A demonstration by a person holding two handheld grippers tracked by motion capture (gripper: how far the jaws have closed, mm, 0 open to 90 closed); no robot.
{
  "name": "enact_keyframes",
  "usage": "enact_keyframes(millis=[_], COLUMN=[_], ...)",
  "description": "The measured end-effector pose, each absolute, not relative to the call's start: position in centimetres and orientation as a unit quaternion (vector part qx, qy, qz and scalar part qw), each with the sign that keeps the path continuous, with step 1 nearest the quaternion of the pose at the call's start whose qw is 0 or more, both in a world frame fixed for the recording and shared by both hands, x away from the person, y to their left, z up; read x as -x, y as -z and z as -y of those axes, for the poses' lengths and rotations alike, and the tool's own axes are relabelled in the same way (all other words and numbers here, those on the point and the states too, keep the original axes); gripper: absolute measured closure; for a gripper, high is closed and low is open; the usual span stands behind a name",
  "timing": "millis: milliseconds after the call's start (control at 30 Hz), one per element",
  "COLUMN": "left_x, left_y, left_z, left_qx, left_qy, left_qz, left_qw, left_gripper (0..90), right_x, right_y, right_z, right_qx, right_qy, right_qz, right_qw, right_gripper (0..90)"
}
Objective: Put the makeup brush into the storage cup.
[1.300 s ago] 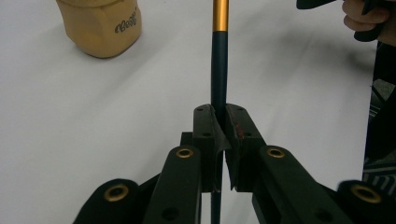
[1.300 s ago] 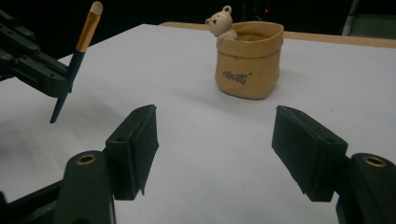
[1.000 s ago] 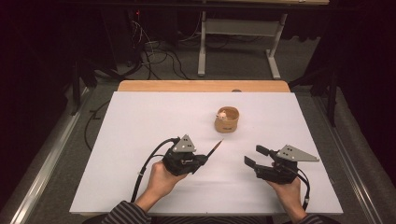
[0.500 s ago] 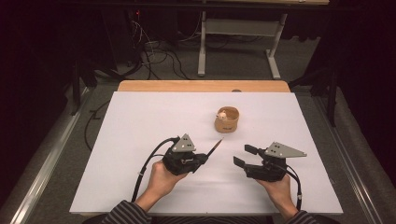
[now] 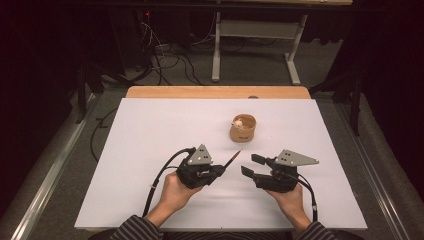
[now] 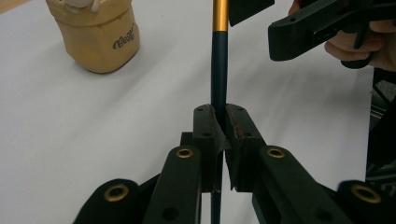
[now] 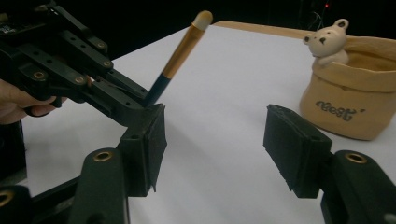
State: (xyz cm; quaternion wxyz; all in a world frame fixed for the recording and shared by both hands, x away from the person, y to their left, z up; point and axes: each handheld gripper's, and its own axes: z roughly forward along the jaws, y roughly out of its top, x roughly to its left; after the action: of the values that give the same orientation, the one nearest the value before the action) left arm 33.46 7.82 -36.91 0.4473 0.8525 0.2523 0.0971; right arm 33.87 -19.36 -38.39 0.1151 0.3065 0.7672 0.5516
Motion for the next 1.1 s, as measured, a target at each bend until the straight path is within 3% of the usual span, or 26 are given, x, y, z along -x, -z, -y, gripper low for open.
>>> enact_keyframes(millis=[1100], left_x=[-33.1], left_y=[37.2], left_z=[-7.1], left_qx=[-0.856], left_qy=[-0.103], left_qz=[-0.241], left_qw=[0.446], left_gripper=[83.5], right_x=[-34.7], right_y=[37.9], right_z=[16.7], right_qx=[-0.276], right_qy=[-0.573], right_qz=[-0.768], right_qw=[0.070], right_gripper=[56.2])
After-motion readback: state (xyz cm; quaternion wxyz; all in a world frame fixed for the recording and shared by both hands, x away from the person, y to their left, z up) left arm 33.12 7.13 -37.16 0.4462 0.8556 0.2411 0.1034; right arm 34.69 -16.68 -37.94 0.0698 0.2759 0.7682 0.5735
